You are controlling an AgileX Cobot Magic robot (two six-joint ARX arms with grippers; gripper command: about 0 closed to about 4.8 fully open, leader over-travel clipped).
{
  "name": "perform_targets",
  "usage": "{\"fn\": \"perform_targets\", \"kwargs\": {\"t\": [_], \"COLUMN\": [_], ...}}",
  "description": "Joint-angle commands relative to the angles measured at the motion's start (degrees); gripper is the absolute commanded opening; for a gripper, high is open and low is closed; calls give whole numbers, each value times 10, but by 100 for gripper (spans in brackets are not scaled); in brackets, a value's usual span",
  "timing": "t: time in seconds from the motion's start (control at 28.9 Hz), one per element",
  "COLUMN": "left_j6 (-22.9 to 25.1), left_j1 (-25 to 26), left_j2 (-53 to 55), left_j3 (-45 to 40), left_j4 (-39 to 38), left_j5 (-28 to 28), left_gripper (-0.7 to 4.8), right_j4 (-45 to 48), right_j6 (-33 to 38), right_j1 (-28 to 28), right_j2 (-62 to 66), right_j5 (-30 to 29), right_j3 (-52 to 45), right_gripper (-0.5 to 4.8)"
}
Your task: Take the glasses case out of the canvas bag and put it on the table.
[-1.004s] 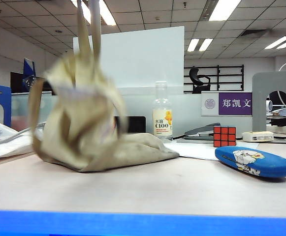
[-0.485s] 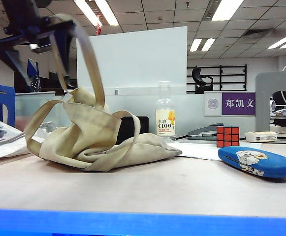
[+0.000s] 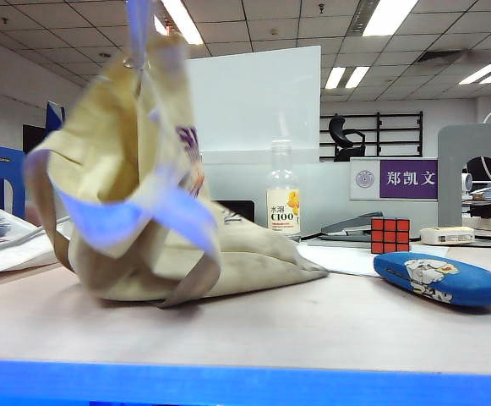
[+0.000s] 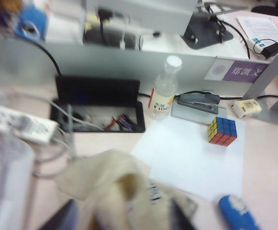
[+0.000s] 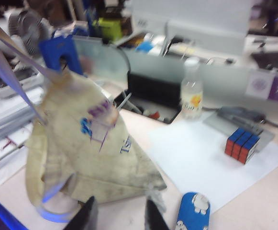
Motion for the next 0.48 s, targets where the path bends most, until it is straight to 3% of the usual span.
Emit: {"fn": "perform_targets", "kwargs": {"t": [0.03, 0.1, 0.21, 0.31, 0.38, 0.48], "left_j6": [90, 105, 30, -36, -20, 40], "left_j1": [-3, 42, 150, 200, 221, 217], "left_j2": [-9, 0, 29, 77, 107, 110], "left_j3": [-6, -26, -61, -106, -136, -205], "left_j4": [14, 43, 63, 7, -68, -102], "left_j5": [-92, -45, 85, 166, 153, 56], "left_gripper": [276, 275, 273, 274, 278, 278], "right_j4": [13, 14, 14, 14, 7, -1], "right_j6": [15, 31, 40, 56, 61, 61], "right_j1": [2, 2, 1, 1, -1, -1], "right_j2": [-29, -50, -81, -118, -140, -167], "right_j5": [-25, -29, -30, -68, -67, -64], "right_j3": [-44, -75, -111, -137, -145, -145], "right_gripper": [135, 135, 135, 135, 135, 135]}}
